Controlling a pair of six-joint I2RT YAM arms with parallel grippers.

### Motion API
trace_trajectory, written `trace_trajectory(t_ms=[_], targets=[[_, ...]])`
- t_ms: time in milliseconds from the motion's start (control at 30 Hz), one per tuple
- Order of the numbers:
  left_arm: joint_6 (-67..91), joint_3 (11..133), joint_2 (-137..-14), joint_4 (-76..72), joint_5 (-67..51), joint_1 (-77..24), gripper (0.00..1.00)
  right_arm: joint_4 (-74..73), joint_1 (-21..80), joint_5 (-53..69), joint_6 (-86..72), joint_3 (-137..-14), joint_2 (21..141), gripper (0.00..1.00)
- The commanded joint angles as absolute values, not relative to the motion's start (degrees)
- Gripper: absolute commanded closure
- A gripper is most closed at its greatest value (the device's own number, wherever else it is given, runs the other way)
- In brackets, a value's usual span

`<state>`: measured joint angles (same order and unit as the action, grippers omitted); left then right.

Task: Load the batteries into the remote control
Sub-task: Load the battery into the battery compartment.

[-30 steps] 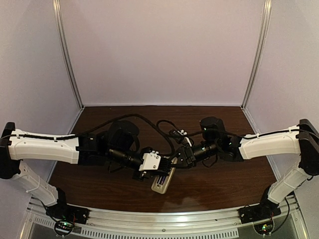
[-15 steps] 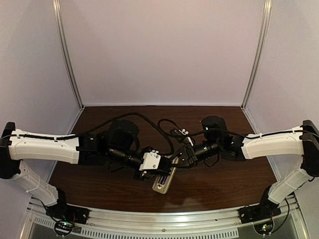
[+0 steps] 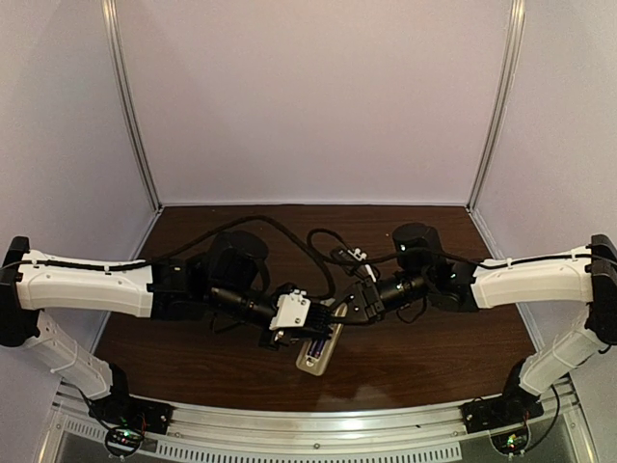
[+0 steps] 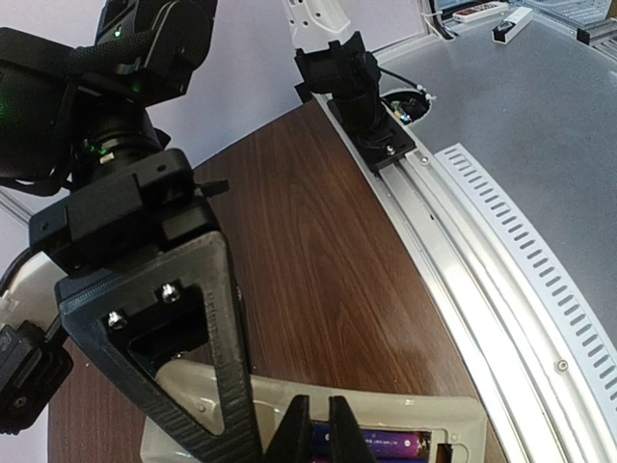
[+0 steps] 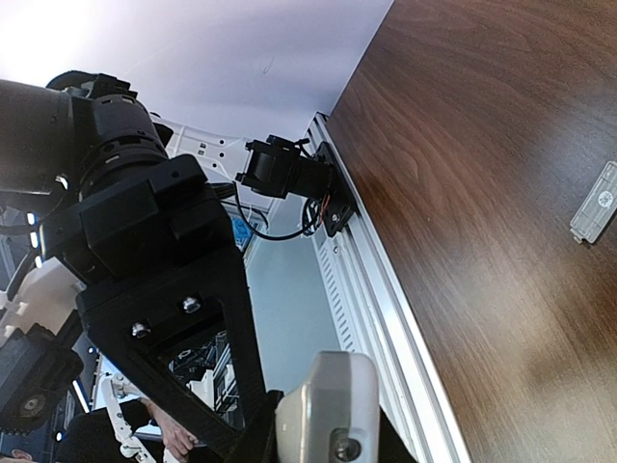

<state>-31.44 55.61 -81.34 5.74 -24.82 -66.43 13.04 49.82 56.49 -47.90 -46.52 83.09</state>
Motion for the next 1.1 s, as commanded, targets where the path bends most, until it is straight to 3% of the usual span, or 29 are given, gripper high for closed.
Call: trace_trajectory(t_ms=[0, 533, 867, 1067], targets=[[-30.15, 53.37, -84.18, 13.08, -24.78, -66.75, 0.92, 20.06, 49.54, 57.55, -48.31, -49.75, 78.89, 1.00], [-31.07, 52.38, -86.66, 15.56, -17.78, -68.32, 0.89, 22.50, 48.96, 58.20, -49.88, -49.93, 76.31, 1.00], [-31.95, 52.29, -87.98, 15.50, -14.26, -68.84, 0.93, 23.89, 49.02, 59.20, -51.31, -49.97, 75.75, 1.00], [-32.85, 51.58, -87.32, 13.69, -11.03, -69.35, 0.87, 28.21, 49.50, 60.36, -54.07, -48.27, 76.05, 1.00]])
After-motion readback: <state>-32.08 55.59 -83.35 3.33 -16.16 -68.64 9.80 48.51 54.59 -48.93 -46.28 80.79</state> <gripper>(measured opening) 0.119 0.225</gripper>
